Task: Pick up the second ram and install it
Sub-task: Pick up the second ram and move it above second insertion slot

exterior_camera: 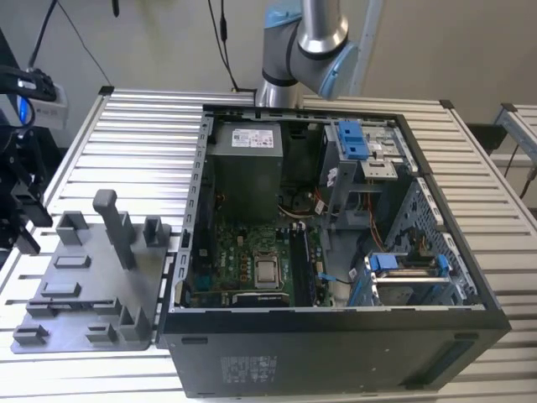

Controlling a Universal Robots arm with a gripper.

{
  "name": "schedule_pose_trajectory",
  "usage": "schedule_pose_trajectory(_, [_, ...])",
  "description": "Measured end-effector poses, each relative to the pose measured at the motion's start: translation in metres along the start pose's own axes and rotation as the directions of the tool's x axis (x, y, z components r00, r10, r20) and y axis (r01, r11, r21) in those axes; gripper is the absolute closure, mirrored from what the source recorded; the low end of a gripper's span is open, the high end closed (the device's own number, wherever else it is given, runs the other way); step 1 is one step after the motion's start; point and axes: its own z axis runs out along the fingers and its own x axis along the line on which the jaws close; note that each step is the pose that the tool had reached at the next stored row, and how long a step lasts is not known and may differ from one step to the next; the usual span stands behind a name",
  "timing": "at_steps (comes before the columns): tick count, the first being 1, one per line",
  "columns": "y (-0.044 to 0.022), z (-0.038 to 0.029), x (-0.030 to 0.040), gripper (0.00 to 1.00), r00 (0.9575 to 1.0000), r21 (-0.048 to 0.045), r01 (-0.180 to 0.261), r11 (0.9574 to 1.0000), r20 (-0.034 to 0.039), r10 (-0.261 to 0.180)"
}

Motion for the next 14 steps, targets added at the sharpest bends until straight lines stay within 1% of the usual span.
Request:
schedule_pose_trajectory(7, [0.0008, 0.0080, 0.0010, 0.58, 1.0000, 0.0010, 0.001, 1.0000, 0.0000, -0.001])
schedule_pose_trajectory(14, [0.0019, 0.0158, 0.0012, 0.58, 0.9999, 0.0026, 0.016, 0.9999, 0.0001, -0.016])
